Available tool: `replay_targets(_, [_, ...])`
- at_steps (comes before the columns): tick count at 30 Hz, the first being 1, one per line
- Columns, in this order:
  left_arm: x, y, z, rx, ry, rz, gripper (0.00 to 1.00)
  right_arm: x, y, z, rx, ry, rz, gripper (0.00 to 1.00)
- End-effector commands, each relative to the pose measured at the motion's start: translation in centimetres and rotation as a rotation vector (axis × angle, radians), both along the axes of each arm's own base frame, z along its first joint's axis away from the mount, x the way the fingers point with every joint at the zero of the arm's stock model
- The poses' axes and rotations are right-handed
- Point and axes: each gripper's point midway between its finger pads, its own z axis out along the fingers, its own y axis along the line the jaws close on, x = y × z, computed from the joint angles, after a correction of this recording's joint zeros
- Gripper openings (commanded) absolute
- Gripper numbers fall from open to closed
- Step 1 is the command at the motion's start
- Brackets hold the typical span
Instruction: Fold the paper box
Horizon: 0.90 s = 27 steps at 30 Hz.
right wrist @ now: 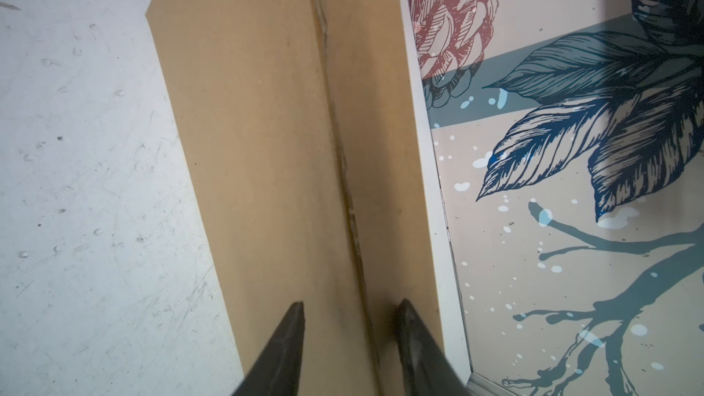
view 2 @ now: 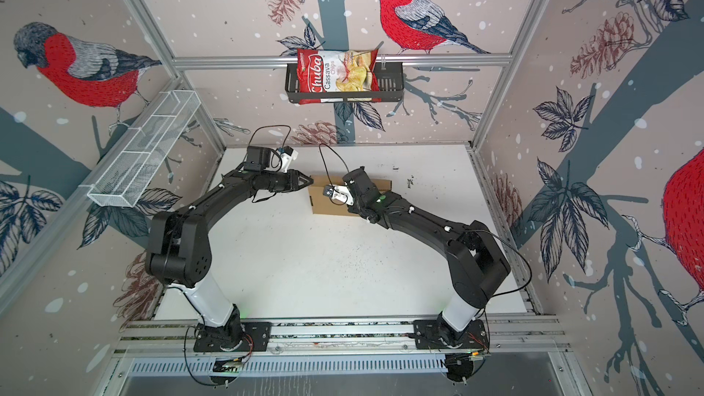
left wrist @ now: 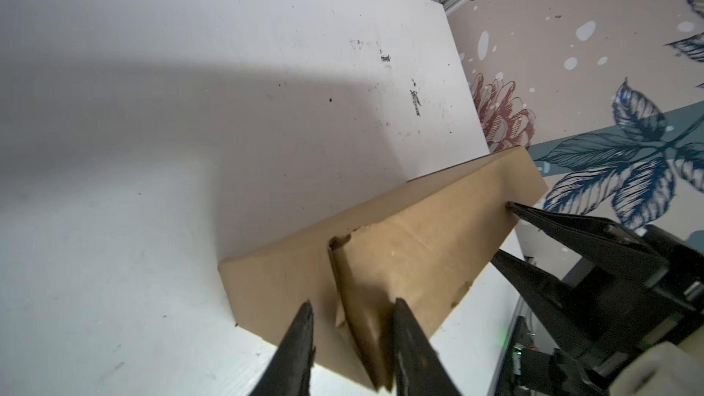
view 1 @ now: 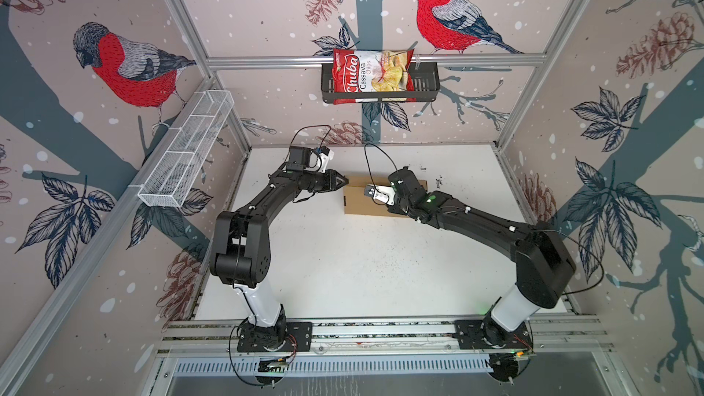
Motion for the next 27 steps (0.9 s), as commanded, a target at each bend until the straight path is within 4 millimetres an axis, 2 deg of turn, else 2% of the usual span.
replay_targets(1, [-1.9,2.5,-4.7,0.160,0.172,0.071,0.30,-1.1,-1.4,-2.1,-0.069,0.082,-0.016,0.41])
replay_targets(4, [-2.1,2.5,-5.4,0.157,0.195,0.074,0.27,-1.0,-1.4,-1.9,-0.063,0.077,-0.019,0.42])
replay_targets(8, [-2.0,2.4,-5.2,0.147,0.189,0.078,0.26,-1.0,-1.3,-1.5,-0.048,0.071,-0.018,0.46])
replay_targets(11, [-1.9,2.4,-5.1,0.149,0.190,0.080,0.26,-0.7,-1.1,-0.3,-0.014,0.049,-0.030,0.51])
replay_targets(12, [-1.9,2.4,-5.2,0.148,0.193,0.079,0.27,-0.5,-0.9,0.6,0.022,0.035,-0.036,0.54])
replay_targets(15, [-1.8,2.4,-5.1,0.144,0.189,0.081,0.27,0.3,-0.5,5.5,0.202,-0.021,-0.077,0.61])
replay_targets(18, [-1.8,2.4,-5.1,0.144,0.190,0.080,0.27,1.0,-1.5,10.4,0.392,-0.062,-0.130,0.65])
replay_targets(20, [-1.7,2.3,-5.0,0.143,0.186,0.081,0.27,1.7,-3.2,13.2,0.528,-0.075,-0.195,0.66])
replay_targets(22, [-1.6,2.3,-4.9,0.142,0.185,0.080,0.27,2.9,-6.9,15.3,0.713,-0.067,-0.334,0.63])
replay_targets(24, [-1.6,2.3,-4.7,0.140,0.182,0.079,0.27,3.8,-10.9,15.6,0.901,-0.015,-0.497,0.58])
replay_targets(27, [-1.7,2.3,-4.6,0.141,0.178,0.079,0.27,4.1,-16.7,13.6,1.198,0.132,-0.754,0.33])
